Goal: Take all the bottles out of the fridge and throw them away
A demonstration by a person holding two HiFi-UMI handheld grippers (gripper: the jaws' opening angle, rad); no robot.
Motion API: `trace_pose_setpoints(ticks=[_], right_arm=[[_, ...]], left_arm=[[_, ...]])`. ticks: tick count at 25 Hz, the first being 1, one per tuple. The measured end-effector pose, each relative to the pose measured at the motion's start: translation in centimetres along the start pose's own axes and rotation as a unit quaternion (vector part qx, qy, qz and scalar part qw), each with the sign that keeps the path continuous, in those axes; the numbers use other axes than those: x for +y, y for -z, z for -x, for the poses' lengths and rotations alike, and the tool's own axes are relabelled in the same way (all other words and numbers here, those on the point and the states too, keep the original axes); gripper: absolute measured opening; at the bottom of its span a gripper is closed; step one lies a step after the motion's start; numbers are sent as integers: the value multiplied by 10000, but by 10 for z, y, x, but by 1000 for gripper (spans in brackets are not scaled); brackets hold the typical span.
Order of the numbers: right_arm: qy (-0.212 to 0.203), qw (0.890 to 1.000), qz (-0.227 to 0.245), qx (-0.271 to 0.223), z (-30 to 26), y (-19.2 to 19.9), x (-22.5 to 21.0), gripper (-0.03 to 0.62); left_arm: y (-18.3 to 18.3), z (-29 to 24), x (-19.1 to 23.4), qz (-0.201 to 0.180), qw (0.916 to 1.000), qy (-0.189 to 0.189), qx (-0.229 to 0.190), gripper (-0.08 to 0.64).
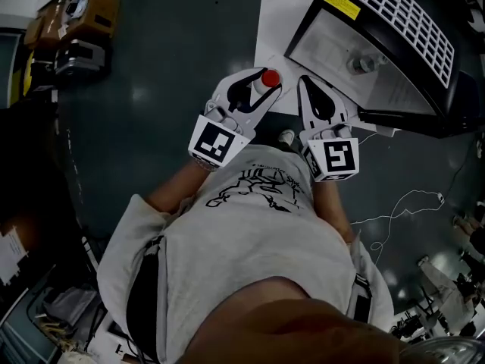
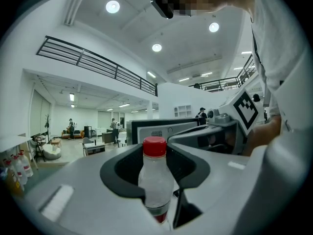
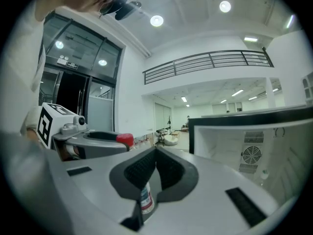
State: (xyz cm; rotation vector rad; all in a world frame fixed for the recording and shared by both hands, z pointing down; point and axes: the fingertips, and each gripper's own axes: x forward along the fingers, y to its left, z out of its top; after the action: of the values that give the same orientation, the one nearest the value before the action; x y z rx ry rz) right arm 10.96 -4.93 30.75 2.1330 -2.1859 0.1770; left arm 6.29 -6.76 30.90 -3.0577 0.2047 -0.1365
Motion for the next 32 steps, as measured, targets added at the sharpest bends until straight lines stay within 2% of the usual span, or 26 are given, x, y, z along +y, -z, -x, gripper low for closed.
trace_pose_setpoints(ticks=[6,12,18,22,23,27,32], right_arm=[[-179,9998,9,29,-35,1,38,9],[-332,9994,46,26,-67,-2,76,9],[-481,9988,78,59,-93,1,103,9],[-541,9985,80,91,-108,3,121,9],[-557,9984,80,102,-111,3,125,9],[-593,9981,95,112,-119,2,134,9],[-657,9976,134,176,-121,3,135,9]], left_arm=[[9,34,37,49,9999,-147,12,153],[19,72,72,311,9985,-441,131,152],[31,96,97,378,9976,-572,140,152],[35,111,111,200,9985,-505,15,152],[36,115,115,162,9985,-516,38,152],[37,126,125,399,9967,-692,124,152],[38,128,126,378,9960,-798,144,152]])
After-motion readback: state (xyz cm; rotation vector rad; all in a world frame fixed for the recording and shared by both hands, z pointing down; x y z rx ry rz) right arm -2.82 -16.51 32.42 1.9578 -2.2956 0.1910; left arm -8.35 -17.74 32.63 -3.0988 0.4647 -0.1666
